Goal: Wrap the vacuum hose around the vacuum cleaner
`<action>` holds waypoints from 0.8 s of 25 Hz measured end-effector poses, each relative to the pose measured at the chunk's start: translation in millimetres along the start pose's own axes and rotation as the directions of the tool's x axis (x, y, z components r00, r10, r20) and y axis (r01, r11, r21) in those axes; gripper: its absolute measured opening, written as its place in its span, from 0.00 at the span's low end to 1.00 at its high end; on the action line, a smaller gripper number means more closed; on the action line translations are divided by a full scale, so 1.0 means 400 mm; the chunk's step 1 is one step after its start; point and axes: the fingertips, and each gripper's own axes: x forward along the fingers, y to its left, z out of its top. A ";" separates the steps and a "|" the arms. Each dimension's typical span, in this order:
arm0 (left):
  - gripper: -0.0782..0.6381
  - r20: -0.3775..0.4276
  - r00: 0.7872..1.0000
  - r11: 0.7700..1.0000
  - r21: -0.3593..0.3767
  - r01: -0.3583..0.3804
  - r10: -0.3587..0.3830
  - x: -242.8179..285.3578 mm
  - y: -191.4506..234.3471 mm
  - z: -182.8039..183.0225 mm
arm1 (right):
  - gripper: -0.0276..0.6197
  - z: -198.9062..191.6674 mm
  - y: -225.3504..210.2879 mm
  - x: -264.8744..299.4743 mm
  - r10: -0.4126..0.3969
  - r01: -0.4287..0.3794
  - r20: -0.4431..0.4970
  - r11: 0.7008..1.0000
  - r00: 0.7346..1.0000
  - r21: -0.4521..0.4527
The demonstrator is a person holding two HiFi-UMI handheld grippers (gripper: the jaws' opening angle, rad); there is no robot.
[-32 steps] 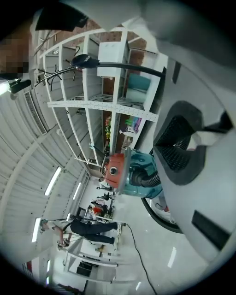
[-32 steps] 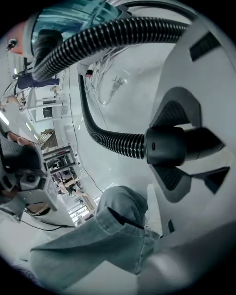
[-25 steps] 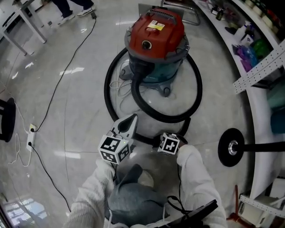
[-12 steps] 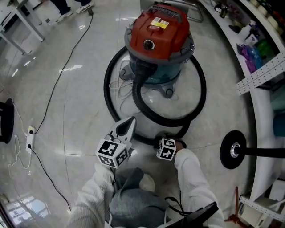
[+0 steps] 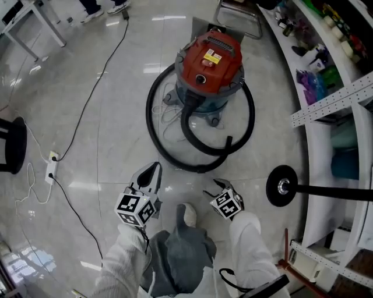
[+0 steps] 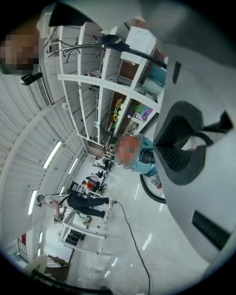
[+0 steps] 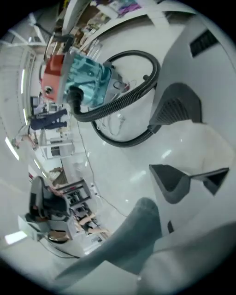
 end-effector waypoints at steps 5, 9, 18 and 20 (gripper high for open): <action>0.11 0.026 0.999 0.999 0.029 -0.032 0.031 -0.277 -0.160 0.285 | 0.44 0.243 0.116 -0.423 -0.110 0.008 0.283 0.940 0.953 0.340; 0.11 0.059 0.998 0.999 0.038 -0.030 0.027 -0.542 -0.353 0.511 | 0.44 0.425 0.239 -0.816 -0.243 -0.044 0.461 0.848 0.854 0.528; 0.11 0.229 0.962 0.986 0.026 -0.162 0.152 -1.211 -0.623 0.818 | 0.43 0.529 0.620 -1.562 -0.419 -0.083 0.571 0.752 0.705 0.654; 0.11 0.292 0.936 0.974 0.050 -0.221 0.197 -1.383 -0.626 0.831 | 0.43 0.523 0.689 -1.606 -0.356 -0.084 0.608 0.814 0.709 0.575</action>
